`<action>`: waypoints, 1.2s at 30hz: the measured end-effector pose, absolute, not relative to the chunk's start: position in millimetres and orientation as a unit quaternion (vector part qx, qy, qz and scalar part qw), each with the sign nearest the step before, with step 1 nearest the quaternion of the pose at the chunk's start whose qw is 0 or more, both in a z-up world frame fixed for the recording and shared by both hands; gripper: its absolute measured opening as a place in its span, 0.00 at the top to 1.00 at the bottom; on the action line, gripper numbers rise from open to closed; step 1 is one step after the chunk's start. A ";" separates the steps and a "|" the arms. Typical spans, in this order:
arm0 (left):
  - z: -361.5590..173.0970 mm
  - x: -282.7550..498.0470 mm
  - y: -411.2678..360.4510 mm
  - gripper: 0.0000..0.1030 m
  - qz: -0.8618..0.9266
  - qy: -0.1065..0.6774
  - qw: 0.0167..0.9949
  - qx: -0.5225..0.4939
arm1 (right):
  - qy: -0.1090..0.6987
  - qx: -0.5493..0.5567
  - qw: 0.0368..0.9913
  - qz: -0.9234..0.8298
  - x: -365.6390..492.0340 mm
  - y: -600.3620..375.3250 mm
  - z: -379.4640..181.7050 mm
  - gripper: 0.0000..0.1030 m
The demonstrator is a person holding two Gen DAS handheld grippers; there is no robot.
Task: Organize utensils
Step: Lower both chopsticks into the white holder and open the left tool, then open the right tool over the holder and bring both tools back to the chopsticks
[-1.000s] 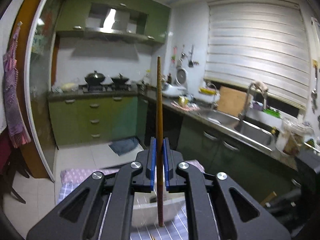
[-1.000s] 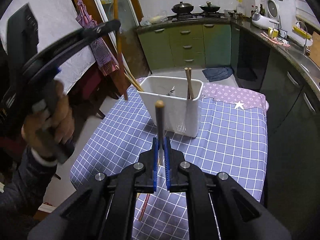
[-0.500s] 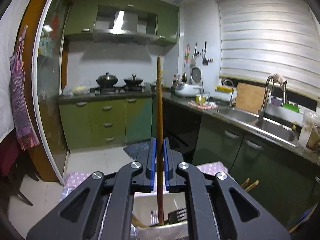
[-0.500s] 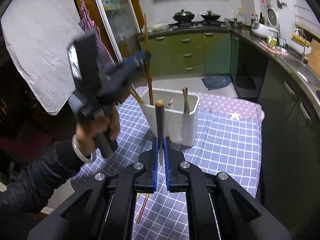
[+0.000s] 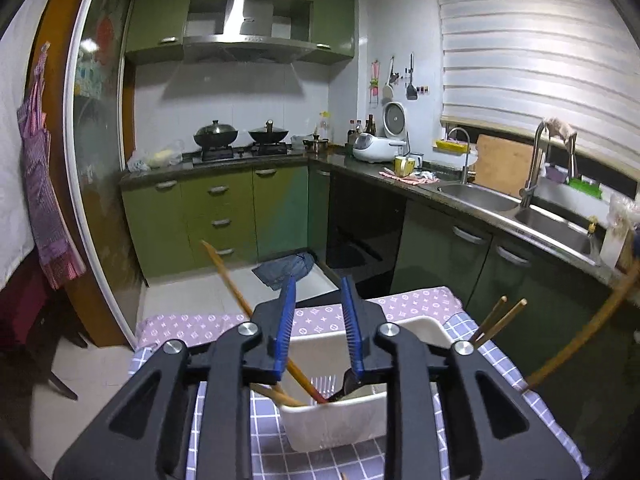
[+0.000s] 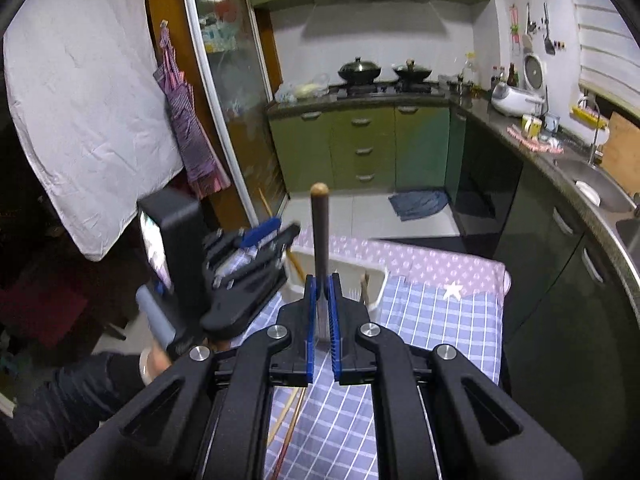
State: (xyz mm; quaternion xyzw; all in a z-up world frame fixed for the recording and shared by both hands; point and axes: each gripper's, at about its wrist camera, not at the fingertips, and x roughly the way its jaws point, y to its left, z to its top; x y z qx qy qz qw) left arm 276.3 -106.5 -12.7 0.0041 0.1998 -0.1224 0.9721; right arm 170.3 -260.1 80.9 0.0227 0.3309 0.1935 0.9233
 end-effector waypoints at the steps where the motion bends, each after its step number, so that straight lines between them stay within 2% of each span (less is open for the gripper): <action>1: -10.6 274.5 -102.6 0.78 -0.125 0.203 0.971 -0.004 | 0.325 0.026 0.925 0.195 172.0 -259.6 86.4 0.93; 3: -5.6 267.1 -95.1 0.75 -0.131 0.206 0.969 -0.018 | 0.310 0.030 0.930 0.195 174.4 -258.3 99.1 0.93; 6: 3.7 249.2 -82.8 0.62 -0.132 0.199 0.971 -0.028 | 0.290 0.029 0.938 0.187 179.4 -256.4 115.7 0.93; 12: 10.8 209.6 -62.5 0.62 -0.134 0.199 0.971 -0.020 | 0.317 0.012 0.935 0.158 213.4 -248.0 111.8 0.93; 27: -4.6 158.3 -40.0 0.59 -0.129 0.258 0.957 -0.010 | 0.414 -0.017 0.900 0.134 281.5 -219.8 14.3 0.93; 29: -7.5 157.2 -41.2 0.59 -0.129 0.270 0.954 -0.003 | 0.411 -0.015 0.901 0.139 280.1 -219.9 13.2 0.93; 32: -13.6 157.7 -45.6 0.59 -0.131 0.295 0.946 0.002 | 0.394 -0.015 0.908 0.143 270.7 -222.1 24.3 0.86; 36: -19.8 154.3 -47.7 0.52 -0.125 0.308 0.943 0.000 | 0.359 -0.004 0.919 0.165 240.0 -229.3 52.5 0.86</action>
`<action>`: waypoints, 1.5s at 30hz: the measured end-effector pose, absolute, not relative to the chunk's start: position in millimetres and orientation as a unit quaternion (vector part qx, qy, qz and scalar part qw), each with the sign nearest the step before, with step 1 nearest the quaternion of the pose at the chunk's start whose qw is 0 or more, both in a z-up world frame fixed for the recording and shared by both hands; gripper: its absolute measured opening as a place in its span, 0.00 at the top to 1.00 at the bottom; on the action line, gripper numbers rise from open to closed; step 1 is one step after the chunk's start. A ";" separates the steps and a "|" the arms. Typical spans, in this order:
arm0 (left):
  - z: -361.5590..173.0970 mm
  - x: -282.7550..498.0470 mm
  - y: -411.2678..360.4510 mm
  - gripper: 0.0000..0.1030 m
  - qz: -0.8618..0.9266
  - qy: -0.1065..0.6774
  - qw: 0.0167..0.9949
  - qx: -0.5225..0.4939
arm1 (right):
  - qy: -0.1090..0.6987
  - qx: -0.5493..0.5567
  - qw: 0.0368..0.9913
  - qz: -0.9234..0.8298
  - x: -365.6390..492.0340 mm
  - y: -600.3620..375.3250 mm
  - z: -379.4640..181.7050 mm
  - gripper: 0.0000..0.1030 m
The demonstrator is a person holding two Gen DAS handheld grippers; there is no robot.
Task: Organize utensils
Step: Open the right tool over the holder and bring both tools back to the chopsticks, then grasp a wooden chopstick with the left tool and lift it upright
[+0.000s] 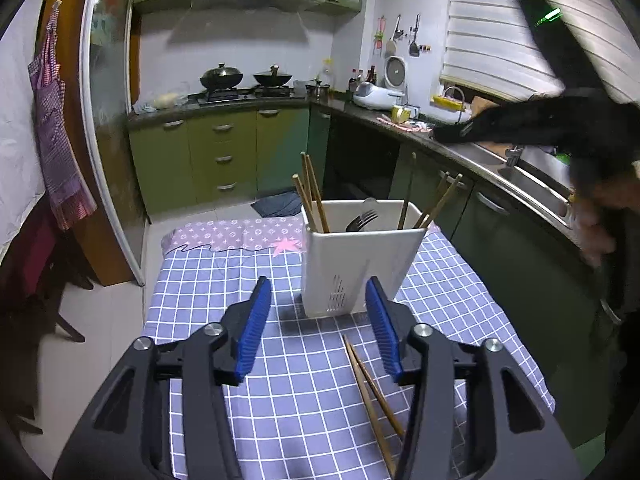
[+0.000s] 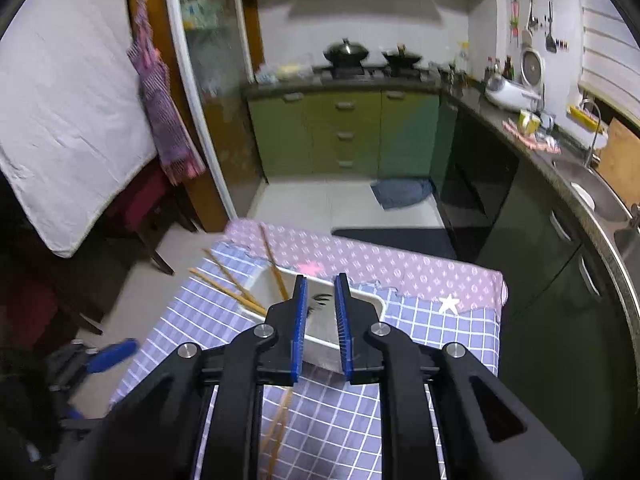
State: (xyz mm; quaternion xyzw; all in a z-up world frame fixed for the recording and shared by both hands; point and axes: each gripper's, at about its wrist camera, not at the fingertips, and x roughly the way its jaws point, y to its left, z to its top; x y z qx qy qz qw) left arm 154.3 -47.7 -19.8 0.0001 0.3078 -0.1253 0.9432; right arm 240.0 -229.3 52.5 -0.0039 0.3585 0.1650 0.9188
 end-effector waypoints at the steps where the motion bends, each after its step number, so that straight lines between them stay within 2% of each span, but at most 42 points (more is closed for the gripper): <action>1: -20.9 154.4 -48.7 0.51 -0.125 0.310 0.943 0.001 | 0.346 -0.003 0.922 0.172 227.6 -232.0 59.6 0.84; 4: -29.8 153.1 -53.2 0.51 -0.117 0.333 0.936 0.014 | 0.325 -0.008 0.927 0.186 191.4 -239.7 69.1 0.73; 9: -60.7 158.6 -69.6 0.51 -0.111 0.405 0.906 0.048 | 0.364 -0.024 0.912 0.188 153.2 -254.2 28.4 0.72; 15: -113.0 181.4 -92.7 0.51 -0.113 0.524 0.842 0.055 | 0.469 -0.027 0.869 0.157 157.6 -274.3 -65.3 0.71; 18: -139.1 195.7 -103.7 0.62 -0.118 0.578 0.806 0.049 | 0.512 -0.013 0.846 0.149 165.7 -288.9 -108.7 0.71; 20: -153.3 204.7 -113.7 0.64 -0.116 0.607 0.785 0.051 | 0.523 -0.005 0.839 0.147 165.5 -296.1 -126.0 0.71; 22: -163.7 210.3 -120.2 0.74 -0.110 0.625 0.771 0.048 | 0.528 0.004 0.836 0.149 164.5 -300.5 -134.8 0.71; 26: -173.1 221.4 -132.3 0.75 -0.100 0.636 0.763 0.051 | 0.531 0.018 0.833 0.156 160.8 -309.3 -143.6 0.71; 33: -193.5 232.0 -148.3 0.84 -0.084 0.658 0.746 0.057 | 0.531 0.031 0.831 0.162 162.5 -320.3 -146.8 0.71; 42: -202.5 246.1 -163.9 0.84 -0.076 0.657 0.747 0.071 | 0.535 0.042 0.826 0.171 157.7 -323.1 -151.1 0.71; 45: -199.3 253.6 -164.1 0.87 -0.079 0.660 0.743 0.072 | 0.536 0.042 0.826 0.169 156.7 -323.4 -151.4 0.71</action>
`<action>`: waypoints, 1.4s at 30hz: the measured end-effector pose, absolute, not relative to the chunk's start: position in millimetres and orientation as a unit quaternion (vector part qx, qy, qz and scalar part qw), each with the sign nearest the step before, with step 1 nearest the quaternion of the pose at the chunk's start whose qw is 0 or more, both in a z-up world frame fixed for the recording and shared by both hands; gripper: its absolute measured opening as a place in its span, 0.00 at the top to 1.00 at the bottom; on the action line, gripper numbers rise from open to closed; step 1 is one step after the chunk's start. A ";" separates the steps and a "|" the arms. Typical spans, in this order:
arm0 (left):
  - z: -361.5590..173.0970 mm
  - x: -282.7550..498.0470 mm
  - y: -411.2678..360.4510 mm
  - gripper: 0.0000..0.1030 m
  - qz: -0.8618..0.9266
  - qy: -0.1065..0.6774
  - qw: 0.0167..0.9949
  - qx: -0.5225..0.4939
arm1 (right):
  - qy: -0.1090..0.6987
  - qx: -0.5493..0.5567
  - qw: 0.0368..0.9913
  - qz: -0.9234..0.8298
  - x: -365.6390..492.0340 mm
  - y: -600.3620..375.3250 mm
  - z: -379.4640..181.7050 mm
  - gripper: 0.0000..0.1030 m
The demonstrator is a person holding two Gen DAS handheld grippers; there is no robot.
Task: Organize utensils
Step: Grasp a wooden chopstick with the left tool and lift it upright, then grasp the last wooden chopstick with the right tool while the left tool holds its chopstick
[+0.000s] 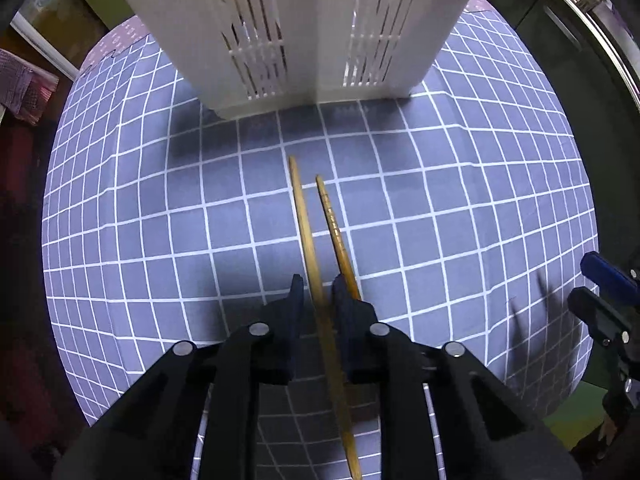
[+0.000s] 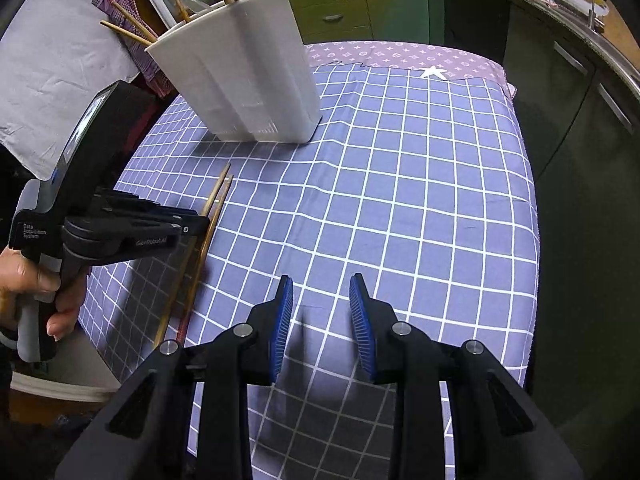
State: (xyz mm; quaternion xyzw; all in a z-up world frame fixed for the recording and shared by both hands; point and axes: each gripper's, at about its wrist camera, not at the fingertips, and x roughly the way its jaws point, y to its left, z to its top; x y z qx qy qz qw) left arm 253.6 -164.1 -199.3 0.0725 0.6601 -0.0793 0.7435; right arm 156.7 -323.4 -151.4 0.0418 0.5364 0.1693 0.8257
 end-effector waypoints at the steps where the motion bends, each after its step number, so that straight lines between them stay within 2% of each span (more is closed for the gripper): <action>1: -195.6 259.8 -168.3 0.92 -0.080 0.662 0.742 0.072 | 0.537 0.042 0.826 0.169 156.5 -323.7 -151.2 0.71; 9: -188.0 242.9 -150.6 0.94 -0.101 0.665 0.738 0.055 | 0.538 0.035 0.824 0.172 155.9 -314.6 -147.5 0.71; 14: -158.3 231.1 -134.6 0.94 -0.121 0.640 0.758 0.037 | 0.540 0.022 0.822 0.177 154.1 -302.7 -144.8 0.71; 17: -127.3 217.1 -119.8 0.94 -0.137 0.607 0.782 0.026 | 0.543 0.019 0.820 0.181 155.3 -297.1 -143.6 0.71; 20: -99.6 198.8 -104.0 0.94 -0.145 0.573 0.806 0.018 | 0.550 0.015 0.814 0.185 159.0 -287.8 -144.4 0.65; 25: -74.0 164.9 -84.3 0.94 -0.142 0.516 0.844 0.024 | 0.575 -0.009 0.794 0.197 167.0 -259.7 -153.8 0.65; 35: -62.4 130.7 -60.4 0.94 -0.141 0.449 0.882 0.028 | 0.635 -0.030 0.744 0.206 207.8 -200.2 -176.8 0.65; 42: -59.7 121.5 -48.2 0.94 -0.146 0.431 0.890 0.028 | 0.667 -0.069 0.717 0.191 220.9 -164.1 -198.6 0.67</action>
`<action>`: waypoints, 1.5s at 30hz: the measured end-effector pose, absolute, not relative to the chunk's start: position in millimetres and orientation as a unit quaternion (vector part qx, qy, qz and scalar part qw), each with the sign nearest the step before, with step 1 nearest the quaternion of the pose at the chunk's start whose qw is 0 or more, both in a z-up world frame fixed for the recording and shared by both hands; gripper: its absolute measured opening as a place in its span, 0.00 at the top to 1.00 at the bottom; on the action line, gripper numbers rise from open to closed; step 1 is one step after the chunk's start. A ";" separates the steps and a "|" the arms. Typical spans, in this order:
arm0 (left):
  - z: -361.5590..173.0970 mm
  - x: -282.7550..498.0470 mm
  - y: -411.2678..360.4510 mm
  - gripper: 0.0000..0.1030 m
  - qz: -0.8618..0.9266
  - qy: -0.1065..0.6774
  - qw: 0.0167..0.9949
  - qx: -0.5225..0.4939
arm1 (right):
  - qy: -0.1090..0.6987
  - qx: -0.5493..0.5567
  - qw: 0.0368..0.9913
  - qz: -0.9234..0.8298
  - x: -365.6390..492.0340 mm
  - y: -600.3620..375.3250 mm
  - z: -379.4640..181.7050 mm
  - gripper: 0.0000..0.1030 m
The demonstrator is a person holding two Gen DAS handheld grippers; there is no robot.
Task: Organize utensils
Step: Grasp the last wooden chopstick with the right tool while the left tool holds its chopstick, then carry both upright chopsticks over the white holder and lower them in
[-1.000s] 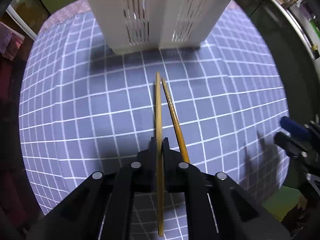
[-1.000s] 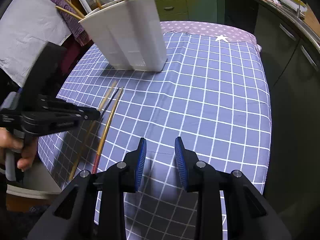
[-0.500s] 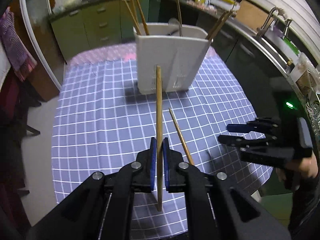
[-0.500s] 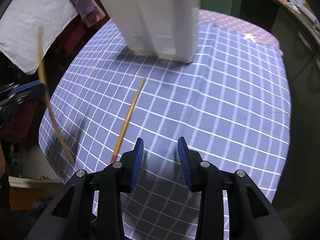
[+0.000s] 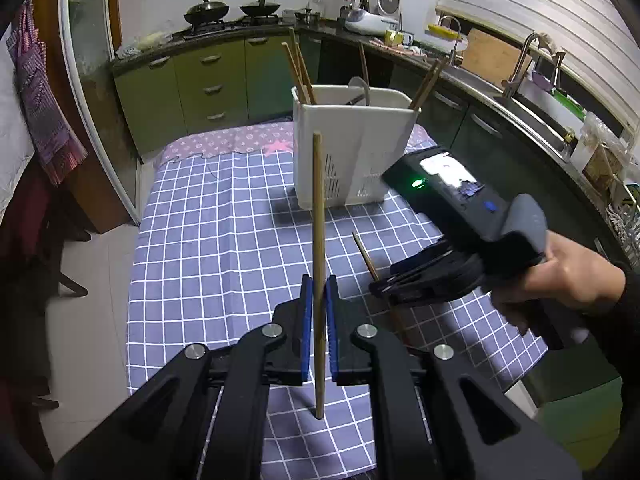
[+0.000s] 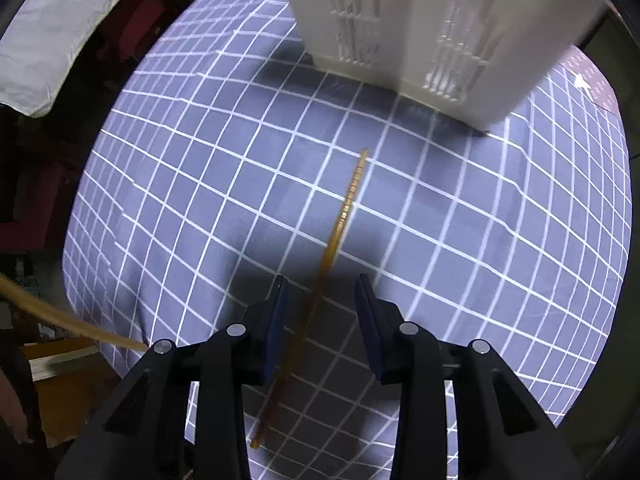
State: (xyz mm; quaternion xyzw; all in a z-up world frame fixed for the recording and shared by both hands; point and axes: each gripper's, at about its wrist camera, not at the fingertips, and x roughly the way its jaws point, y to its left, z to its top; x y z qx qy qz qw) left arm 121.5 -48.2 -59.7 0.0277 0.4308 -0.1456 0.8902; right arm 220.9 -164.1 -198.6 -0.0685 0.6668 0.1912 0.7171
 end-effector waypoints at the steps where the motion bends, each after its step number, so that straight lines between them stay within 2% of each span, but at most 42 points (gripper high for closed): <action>1: -59.2 120.7 -47.4 0.94 -0.147 0.428 0.891 0.030 | 0.667 -0.073 0.717 0.187 221.3 -161.2 -200.6 0.67; 8: -60.4 118.3 -46.1 0.94 -0.152 0.423 0.892 0.032 | 0.665 -0.119 0.720 0.158 221.4 -143.8 -202.5 0.85; 13: -60.2 116.0 -48.1 0.94 -0.153 0.420 0.894 0.037 | 0.674 -0.133 0.711 0.151 226.6 -131.3 -204.2 0.87; 17: -59.5 115.8 -48.3 0.94 -0.152 0.421 0.894 0.038 | 0.685 -0.121 0.702 0.156 233.5 -129.0 -205.8 0.93; 24: -60.0 115.5 -47.3 0.94 -0.154 0.421 0.893 0.036 | 0.652 -0.099 0.730 0.178 223.1 -142.3 -190.5 0.93; 39: -58.5 111.2 -47.0 0.94 -0.158 0.415 0.895 0.036 | 0.451 -0.005 0.869 0.205 117.3 -234.0 -61.1 0.93; 45: -57.4 107.3 -51.1 0.94 -0.161 0.408 0.898 0.042 | 0.429 0.006 0.880 0.204 97.1 -251.0 -58.1 0.93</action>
